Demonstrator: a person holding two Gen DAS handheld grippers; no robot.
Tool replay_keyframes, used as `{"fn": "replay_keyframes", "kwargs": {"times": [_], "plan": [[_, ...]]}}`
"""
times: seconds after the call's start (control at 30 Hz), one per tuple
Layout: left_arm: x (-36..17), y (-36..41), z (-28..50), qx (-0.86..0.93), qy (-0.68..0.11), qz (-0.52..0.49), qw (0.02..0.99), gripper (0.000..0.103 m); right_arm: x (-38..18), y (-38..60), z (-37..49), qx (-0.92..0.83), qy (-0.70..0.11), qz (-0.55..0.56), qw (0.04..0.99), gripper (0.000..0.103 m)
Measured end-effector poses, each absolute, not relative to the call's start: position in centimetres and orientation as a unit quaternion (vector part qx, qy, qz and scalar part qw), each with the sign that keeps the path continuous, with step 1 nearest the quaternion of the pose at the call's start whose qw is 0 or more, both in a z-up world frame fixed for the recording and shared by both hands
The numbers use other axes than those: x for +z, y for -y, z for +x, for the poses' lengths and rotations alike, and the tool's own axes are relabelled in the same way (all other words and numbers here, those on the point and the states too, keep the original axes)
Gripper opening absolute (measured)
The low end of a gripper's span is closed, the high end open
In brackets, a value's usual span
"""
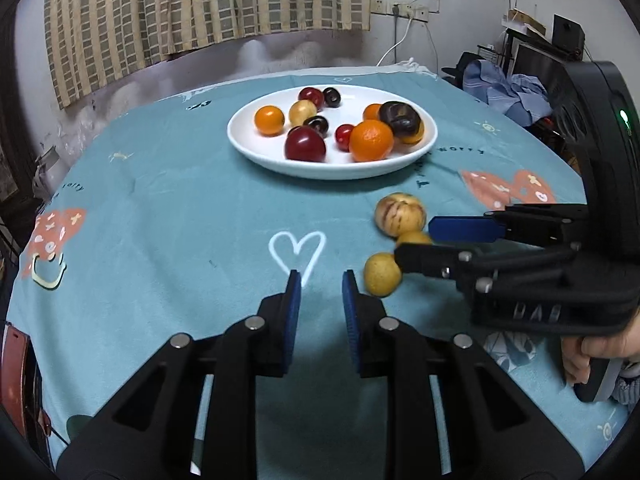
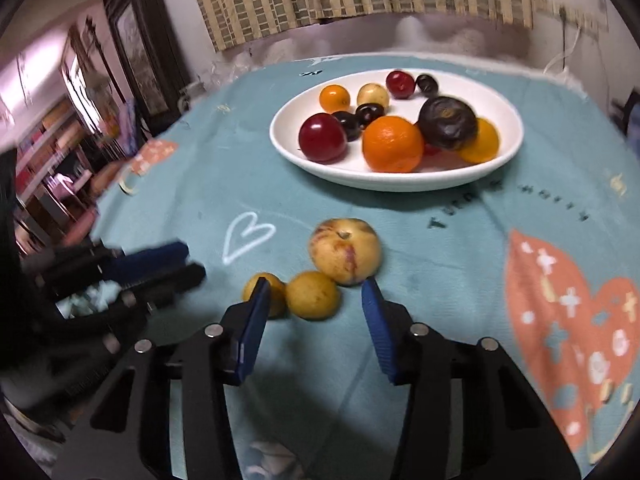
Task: Organize fruits
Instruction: 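Grasp a small yellow plum with the left tool while the right tool grasps another, then release the small yellow plums onto the white plate with both tools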
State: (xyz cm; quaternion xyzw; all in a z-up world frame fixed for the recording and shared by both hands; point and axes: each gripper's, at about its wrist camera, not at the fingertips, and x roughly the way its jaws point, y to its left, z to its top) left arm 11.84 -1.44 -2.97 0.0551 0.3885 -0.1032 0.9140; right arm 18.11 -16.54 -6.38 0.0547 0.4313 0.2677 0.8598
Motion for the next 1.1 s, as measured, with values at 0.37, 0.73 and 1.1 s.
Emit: {"fn": "replay_keyframes", "kwargs": {"times": [0.37, 0.73, 1.1], "plan": [[-3.7, 2.1, 11.7, -0.117, -0.395, 0.064, 0.909, 0.048, -7.9, 18.9, 19.8, 0.3, -0.475, 0.196, 0.804, 0.031], [-3.5, 2.8, 11.5, -0.139, -0.38, 0.063, 0.912, 0.06, -4.3, 20.5, 18.0, 0.301, -0.419, 0.187, 0.836, 0.028], [-6.0, 6.4, 14.6, -0.167, -0.43, 0.07, 0.885, 0.043, -3.6, 21.8, 17.8, 0.302, -0.405, 0.197, 0.841, 0.028]]}}
